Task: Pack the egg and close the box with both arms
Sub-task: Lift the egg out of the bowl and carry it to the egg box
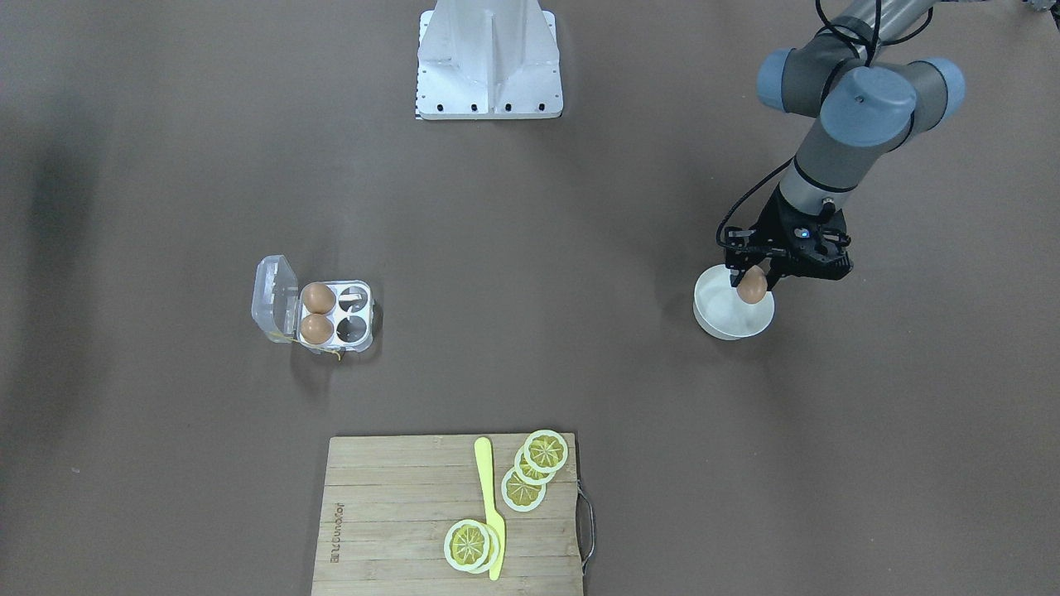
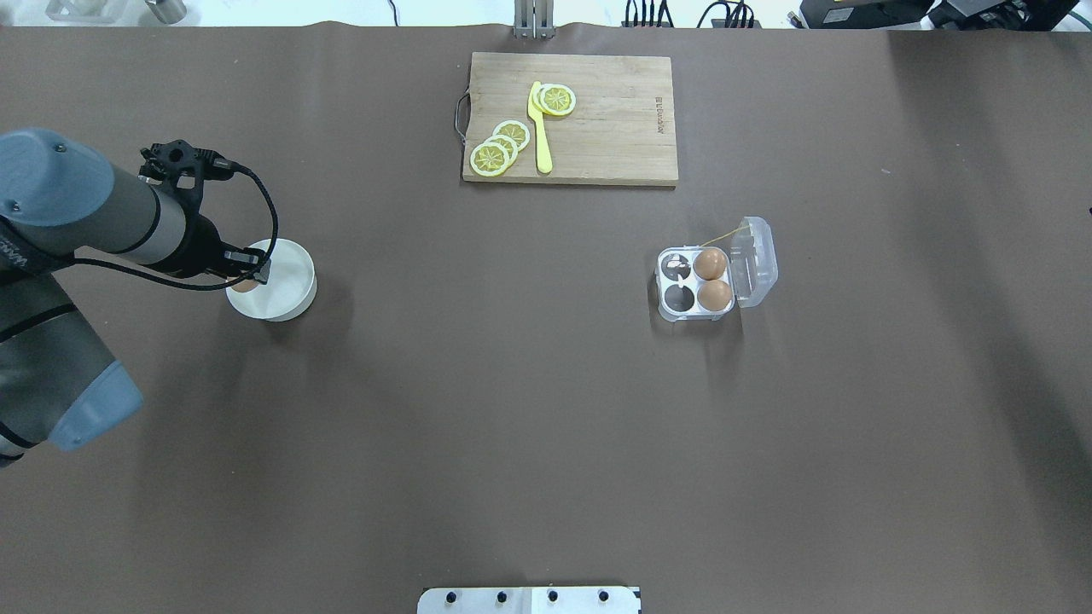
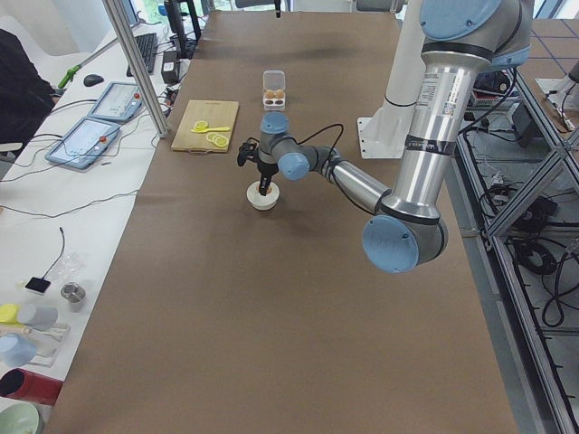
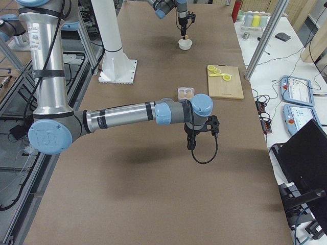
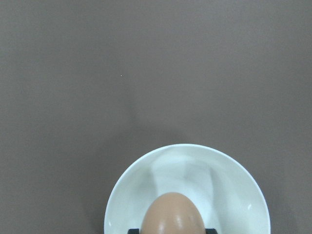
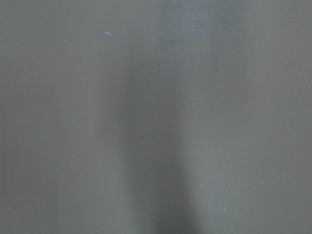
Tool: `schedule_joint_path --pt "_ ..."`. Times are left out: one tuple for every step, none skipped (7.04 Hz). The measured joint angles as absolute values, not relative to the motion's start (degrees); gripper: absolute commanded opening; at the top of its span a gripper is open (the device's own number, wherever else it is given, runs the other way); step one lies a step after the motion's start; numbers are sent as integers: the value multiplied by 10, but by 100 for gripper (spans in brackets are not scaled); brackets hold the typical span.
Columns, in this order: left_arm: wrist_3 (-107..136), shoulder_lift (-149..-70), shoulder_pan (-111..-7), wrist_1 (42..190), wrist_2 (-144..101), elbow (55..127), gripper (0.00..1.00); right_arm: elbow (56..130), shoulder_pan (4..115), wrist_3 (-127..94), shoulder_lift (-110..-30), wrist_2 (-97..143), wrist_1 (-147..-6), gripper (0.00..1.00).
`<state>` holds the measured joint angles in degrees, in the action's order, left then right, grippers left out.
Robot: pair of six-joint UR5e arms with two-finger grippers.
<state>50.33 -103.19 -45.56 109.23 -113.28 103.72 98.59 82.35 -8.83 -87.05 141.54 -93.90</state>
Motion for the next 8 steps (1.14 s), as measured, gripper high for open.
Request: schedule_joint_path --pt "516 -1049 -458 1093 -1131 1047 0 985 824 -96 -868 1419 -939 100" --pt "542 -1085 -458 1094 -1128 1043 0 984 824 -111 -865 1427 -938 100" --pt "579 -1135 -456 1101 -1114 1026 0 983 824 -130 -862 1435 -935 100" --pt "621 -1180 -445 1125 -1088 999 0 984 823 -141 -858 1437 -933 100" --pt "657 -1206 -415 1176 -1041 968 0 983 822 -148 -852 1436 -933 100" --pt "686 -1221 -371 1230 -970 944 0 981 822 -150 -849 1436 -932 100" --pt "712 -1240 -333 1262 -906 927 0 981 822 -150 -848 1435 -932 100" --pt "738 -1269 -301 1276 -859 906 0 982 821 -151 -849 1435 -928 100"
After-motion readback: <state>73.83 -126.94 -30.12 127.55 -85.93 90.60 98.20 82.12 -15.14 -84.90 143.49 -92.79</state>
